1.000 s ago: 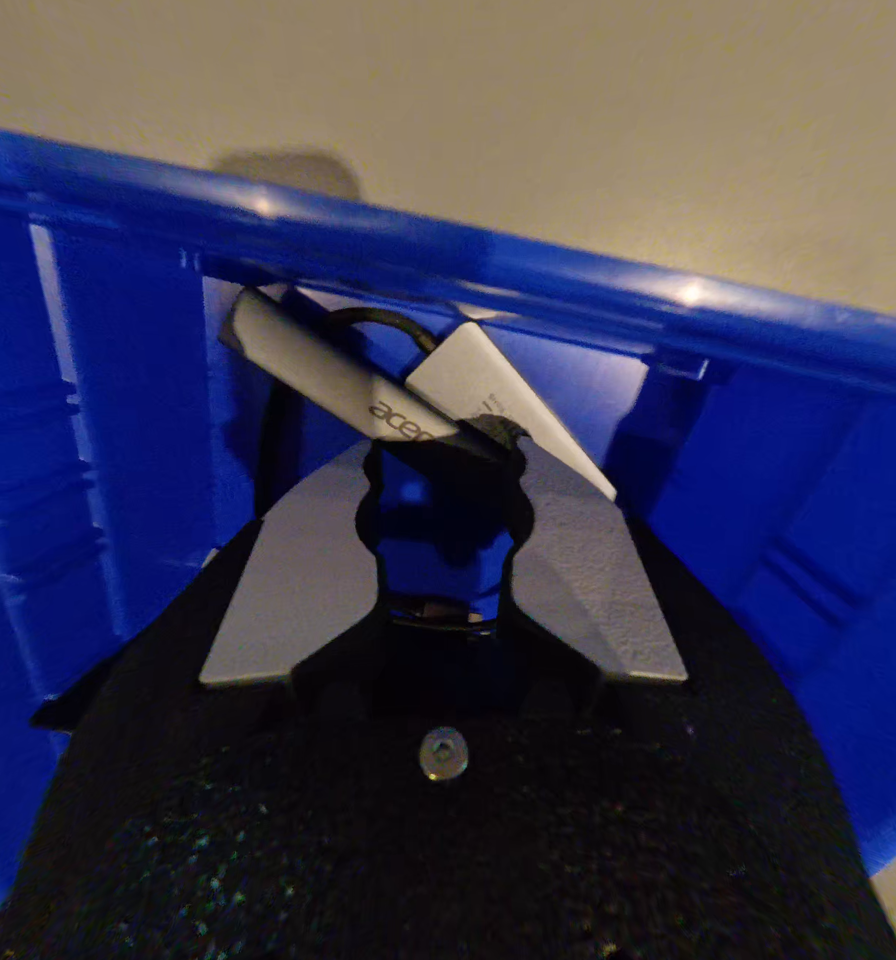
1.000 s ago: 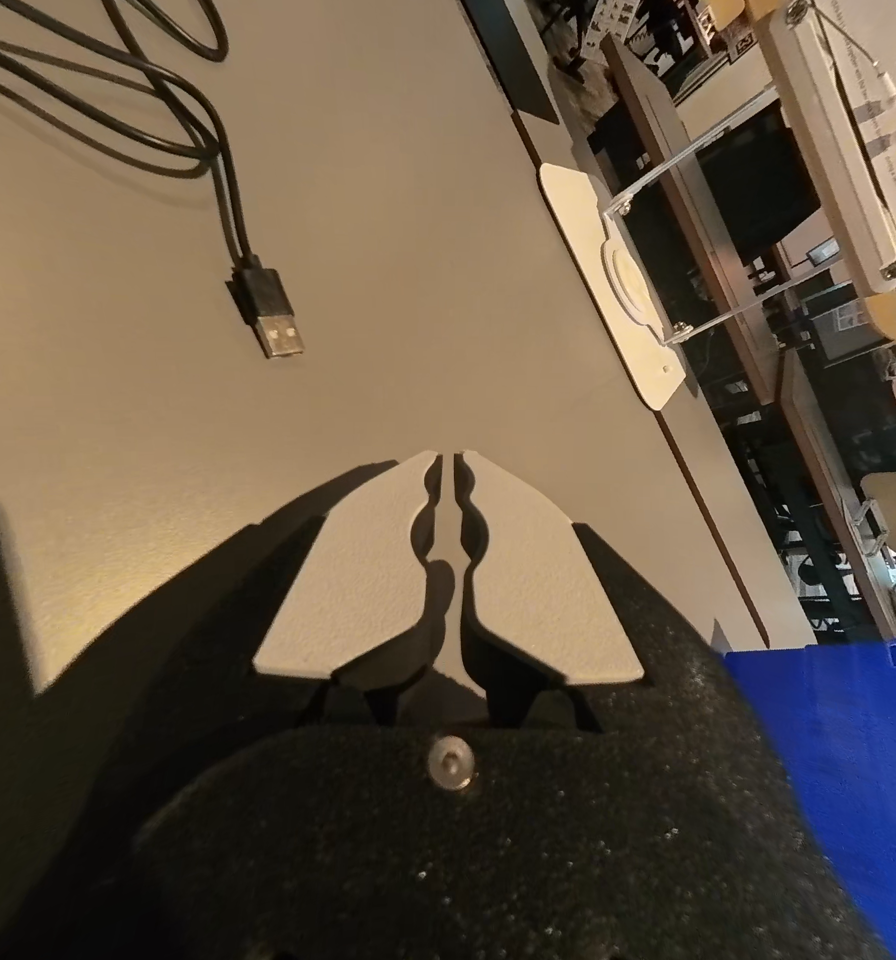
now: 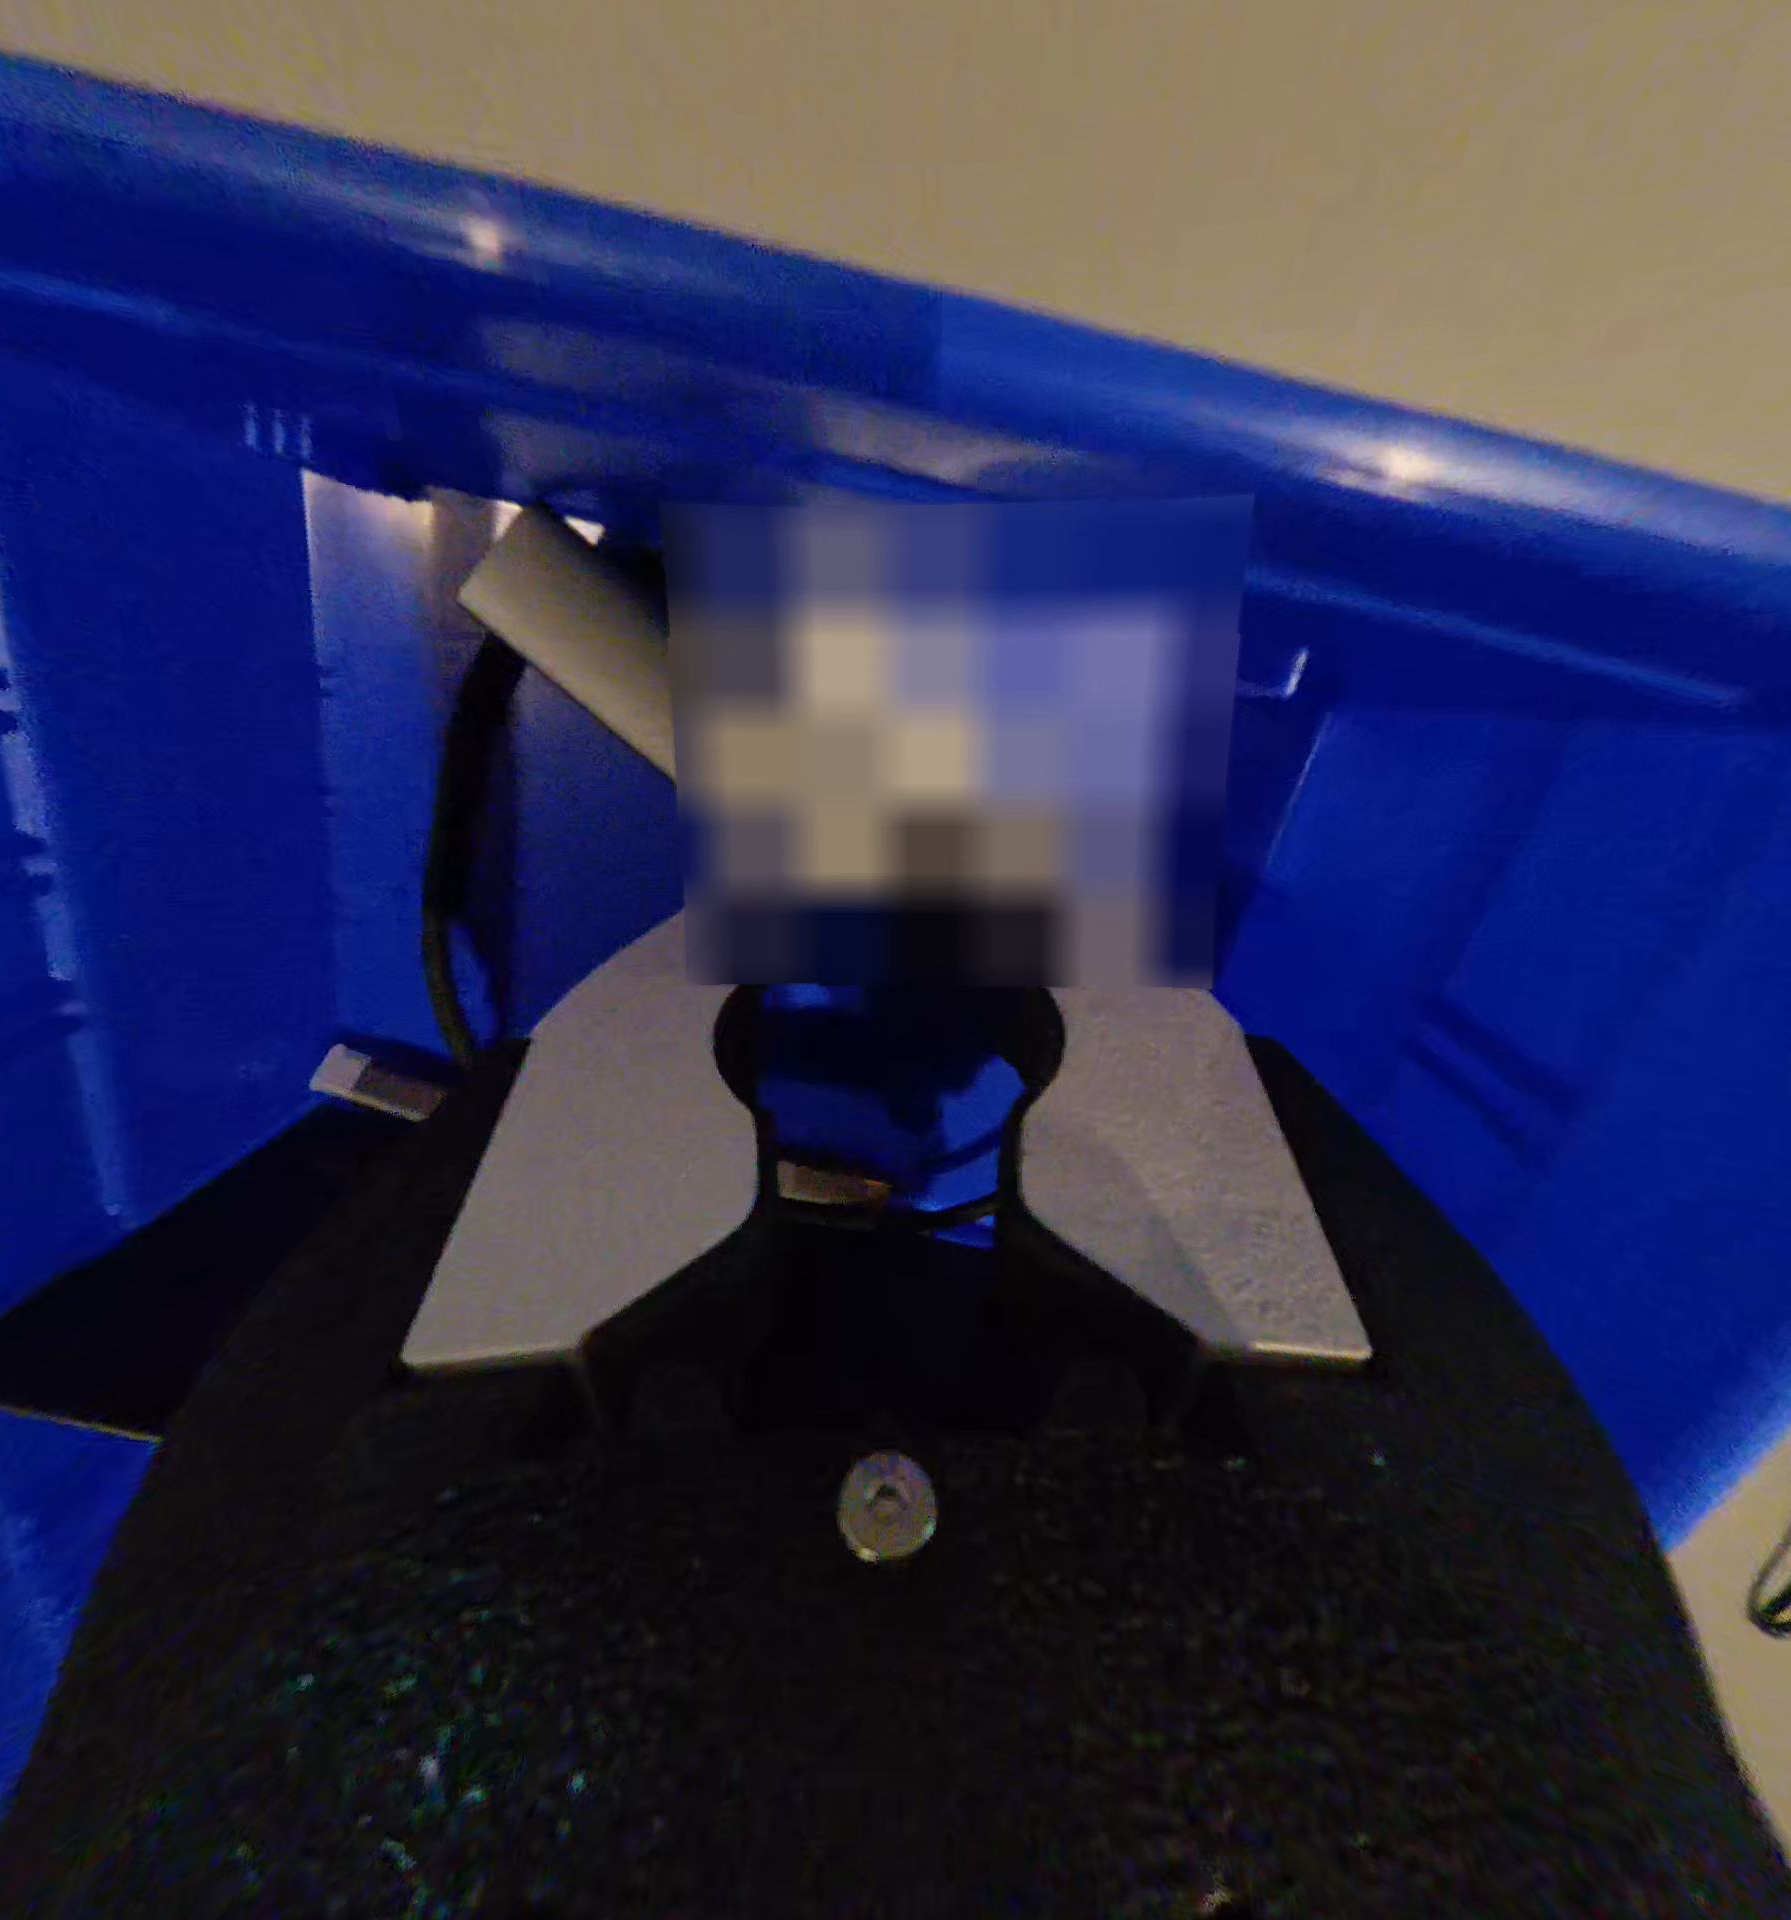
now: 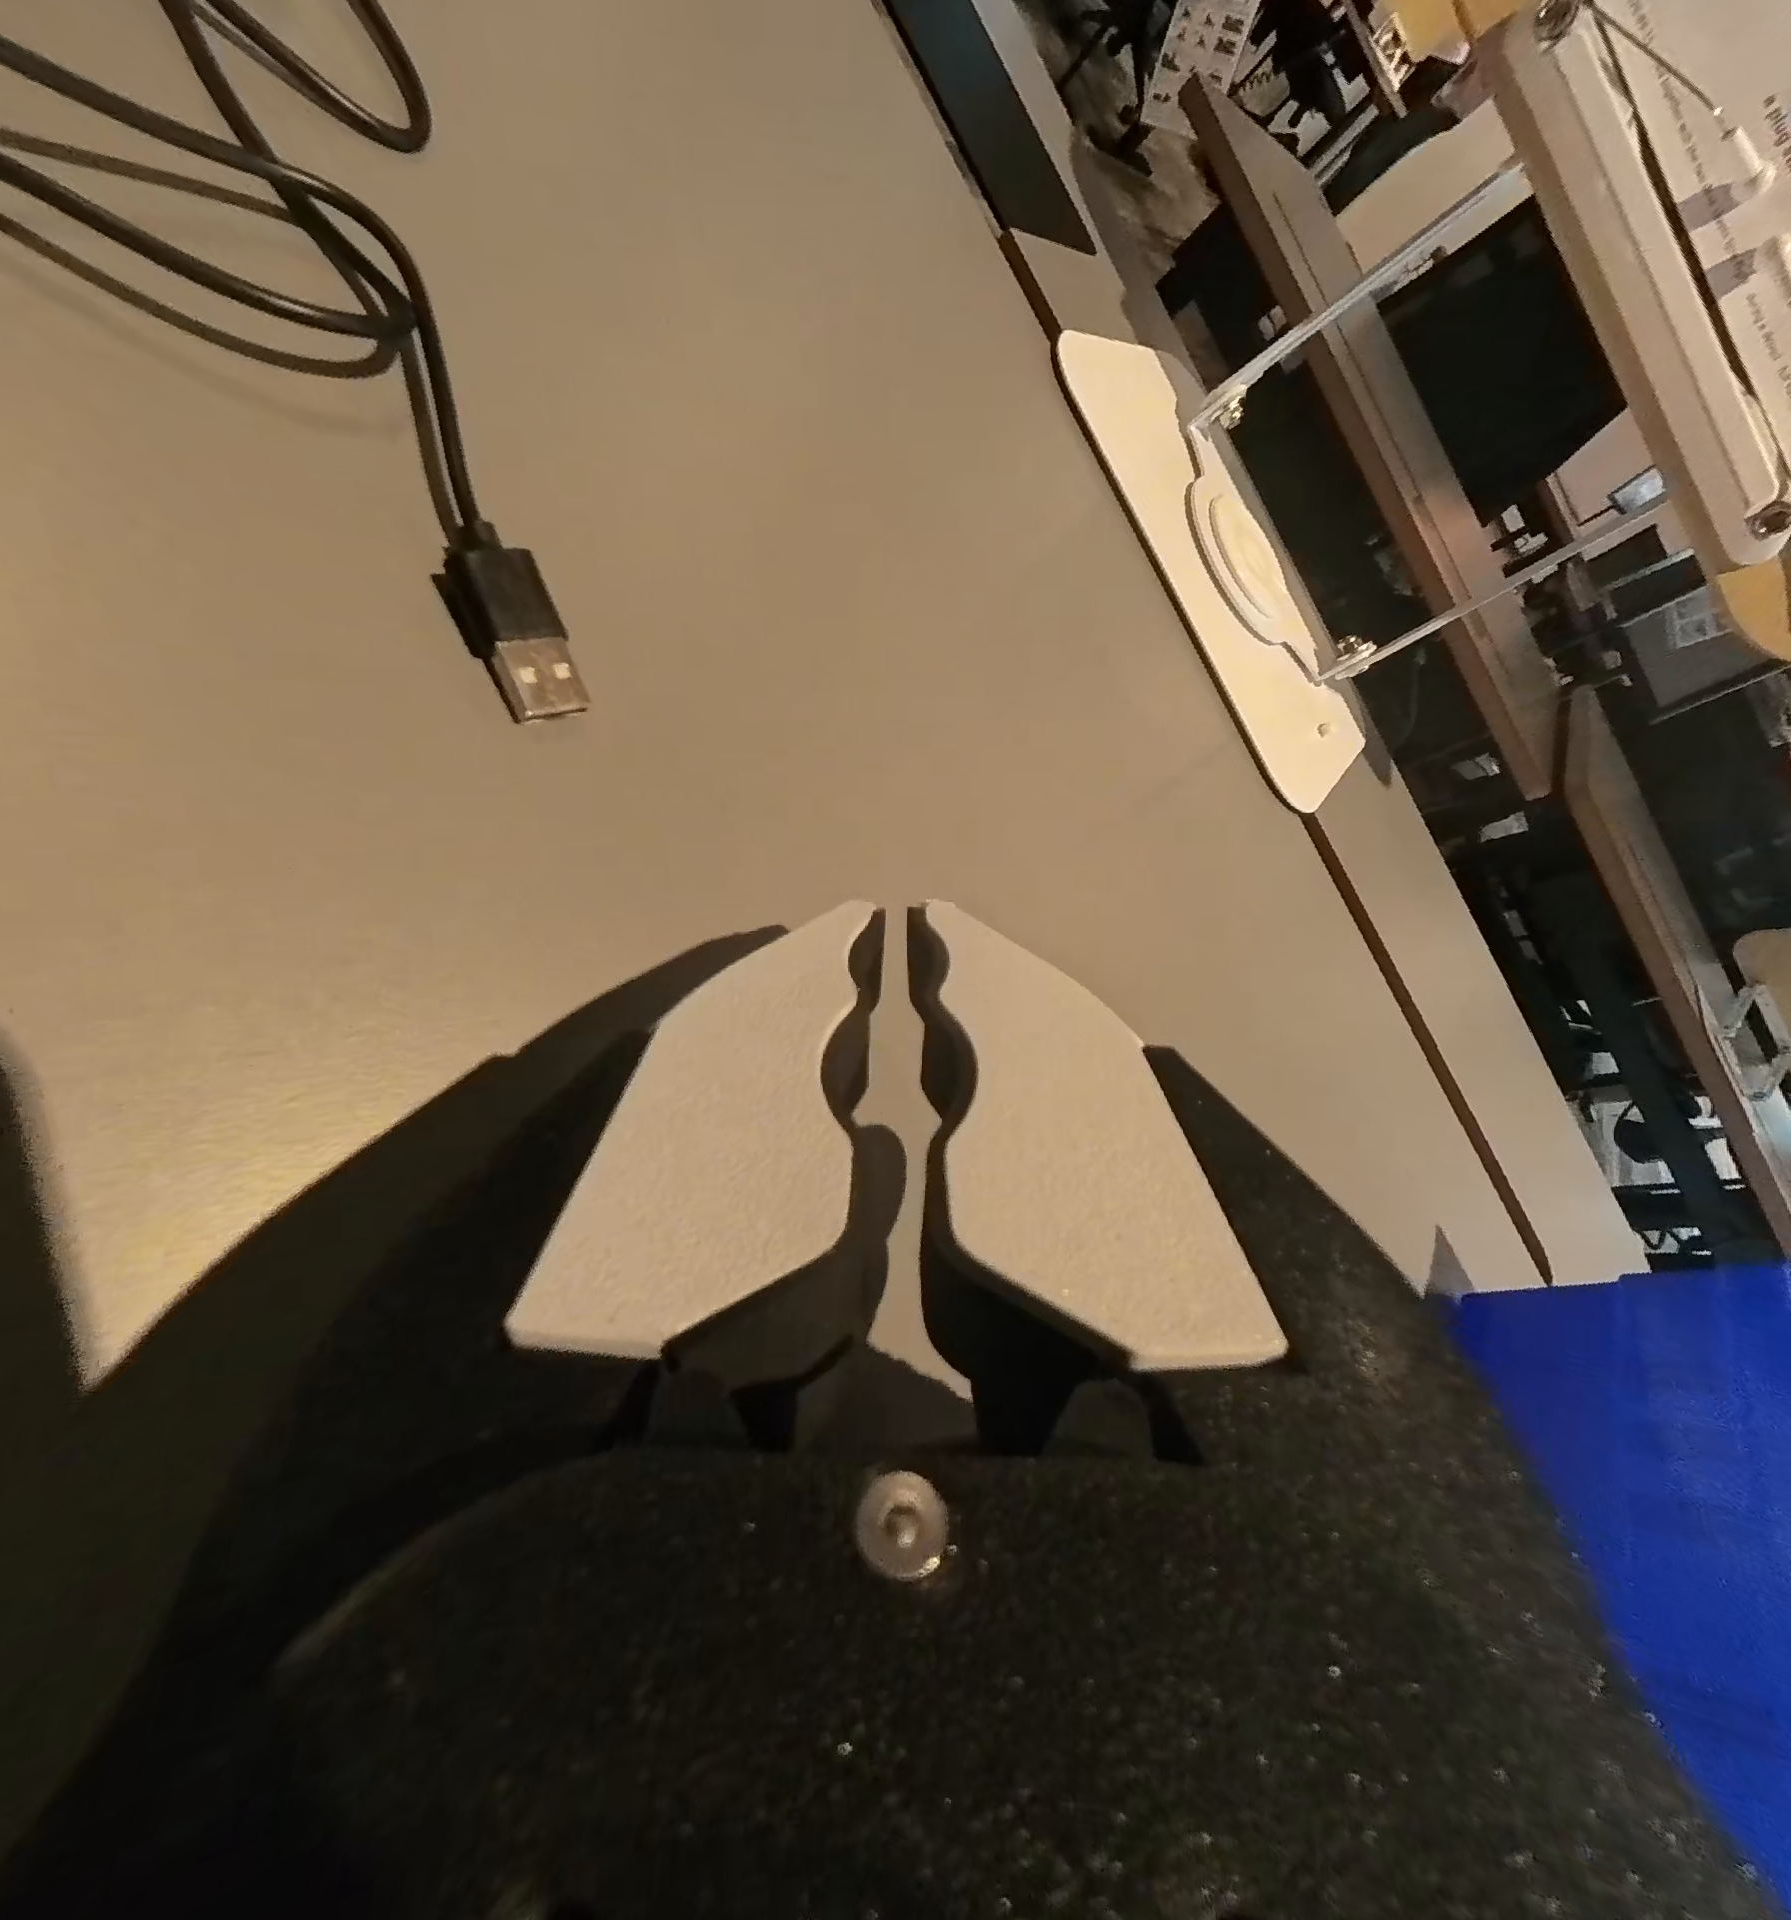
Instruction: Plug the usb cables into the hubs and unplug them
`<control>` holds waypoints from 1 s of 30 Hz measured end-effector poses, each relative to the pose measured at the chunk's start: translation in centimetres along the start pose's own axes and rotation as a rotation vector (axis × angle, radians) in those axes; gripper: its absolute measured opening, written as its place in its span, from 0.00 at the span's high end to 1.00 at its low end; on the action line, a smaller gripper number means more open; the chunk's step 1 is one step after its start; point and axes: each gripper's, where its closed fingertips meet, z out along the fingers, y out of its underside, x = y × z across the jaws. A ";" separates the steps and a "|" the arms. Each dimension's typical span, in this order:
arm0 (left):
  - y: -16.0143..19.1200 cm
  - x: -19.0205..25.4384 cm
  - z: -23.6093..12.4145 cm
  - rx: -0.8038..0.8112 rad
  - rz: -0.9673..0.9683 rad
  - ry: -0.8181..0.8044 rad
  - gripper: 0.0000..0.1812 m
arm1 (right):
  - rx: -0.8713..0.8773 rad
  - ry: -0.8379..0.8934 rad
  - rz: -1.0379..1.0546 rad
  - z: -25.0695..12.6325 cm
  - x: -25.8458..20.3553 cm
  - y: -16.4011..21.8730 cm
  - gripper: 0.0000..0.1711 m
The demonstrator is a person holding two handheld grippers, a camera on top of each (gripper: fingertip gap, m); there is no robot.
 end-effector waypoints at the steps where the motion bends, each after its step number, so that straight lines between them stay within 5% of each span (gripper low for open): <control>1: 0.1 0.0 0.2 -0.016 0.018 -0.016 0.76 | -0.001 -0.003 -0.002 0.0 0.0 0.0 0.98; 19: 0.0 -0.7 -0.3 0.054 0.086 -0.113 0.82 | -0.005 -0.019 0.018 0.0 0.0 0.1 0.98; 23: -0.5 -1.2 -1.6 0.121 0.097 -0.130 0.85 | -0.005 -0.019 0.014 0.0 0.0 0.1 0.98; 24: -0.7 -1.4 -2.1 0.151 0.102 -0.132 1.00 | -0.005 -0.019 0.013 0.0 0.0 0.1 0.98; 30: -2.0 -2.2 -5.7 0.308 0.087 -0.088 0.98 | -0.007 -0.018 0.012 0.0 0.0 0.2 0.98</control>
